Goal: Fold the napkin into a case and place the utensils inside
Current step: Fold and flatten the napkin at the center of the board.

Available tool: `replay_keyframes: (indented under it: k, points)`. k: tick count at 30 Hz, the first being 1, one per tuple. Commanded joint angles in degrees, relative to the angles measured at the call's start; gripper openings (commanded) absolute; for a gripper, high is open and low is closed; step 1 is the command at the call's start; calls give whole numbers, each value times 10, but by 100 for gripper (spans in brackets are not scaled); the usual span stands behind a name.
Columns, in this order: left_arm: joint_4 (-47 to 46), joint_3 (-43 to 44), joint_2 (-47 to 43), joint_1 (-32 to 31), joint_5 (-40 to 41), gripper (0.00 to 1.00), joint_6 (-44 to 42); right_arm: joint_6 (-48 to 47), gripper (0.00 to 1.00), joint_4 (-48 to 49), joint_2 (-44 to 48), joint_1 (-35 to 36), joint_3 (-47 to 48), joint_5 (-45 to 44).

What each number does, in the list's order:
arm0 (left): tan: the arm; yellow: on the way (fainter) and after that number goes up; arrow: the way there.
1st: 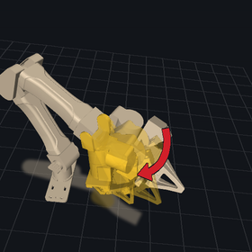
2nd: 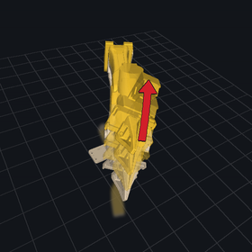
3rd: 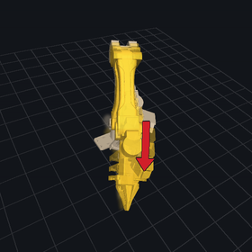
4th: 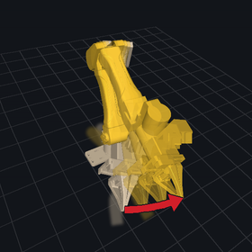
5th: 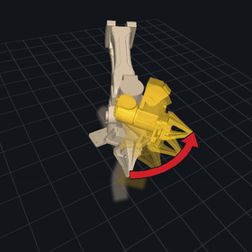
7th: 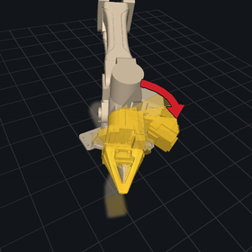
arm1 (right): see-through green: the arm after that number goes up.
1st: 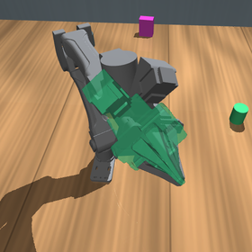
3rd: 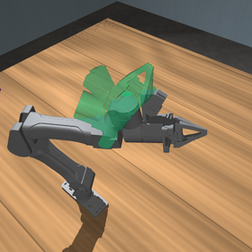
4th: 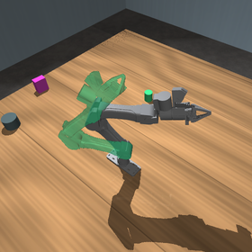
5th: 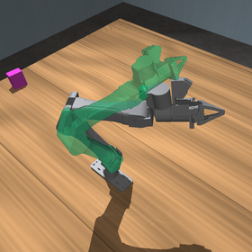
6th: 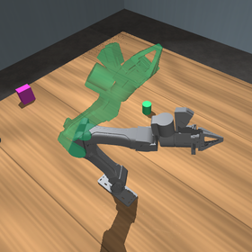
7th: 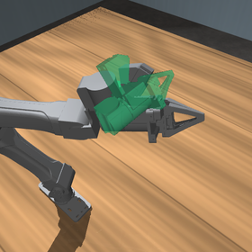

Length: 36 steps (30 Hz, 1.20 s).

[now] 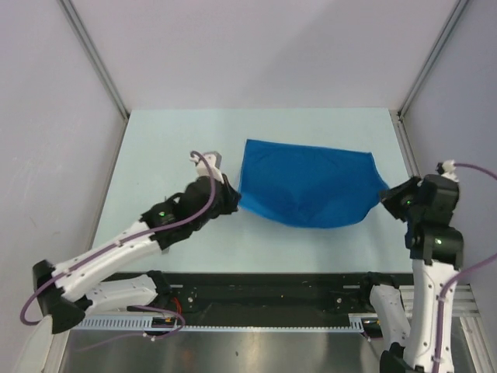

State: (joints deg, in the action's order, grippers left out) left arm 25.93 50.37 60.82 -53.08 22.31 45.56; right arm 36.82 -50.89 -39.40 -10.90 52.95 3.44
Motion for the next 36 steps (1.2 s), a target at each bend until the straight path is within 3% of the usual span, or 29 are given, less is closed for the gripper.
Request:
replay_keyframes:
  k: [1, 7, 13, 18, 22, 25, 29, 36]
  points:
    - [-57, 114, -87, 2, -15, 0, -162, -81, 0, -27, 36, 3, 186, 66]
    - [-93, 211, -169, 2, -68, 0, -212, -118, 0, -29, 50, 16, 368, 126]
    - [-76, 283, -156, 2, -63, 0, -215, -99, 0, -8, 48, 22, 414, 126]
    - [11, 363, -44, 10, 44, 0, -193, -85, 0, 16, 14, 22, 351, 75]
    - [35, 370, 48, 126, -43, 0, -124, -76, 0, 53, -37, 21, 271, 54]
    - [-18, 341, 123, 172, -58, 0, -123, -81, 0, 105, -95, 20, 216, 35]
    - [-116, 338, 246, 218, -137, 0, -116, -99, 0, 184, -199, 13, 175, 25]
    - [-179, 459, 470, 258, -200, 0, -108, -124, 0, 291, -437, -13, 224, 72]
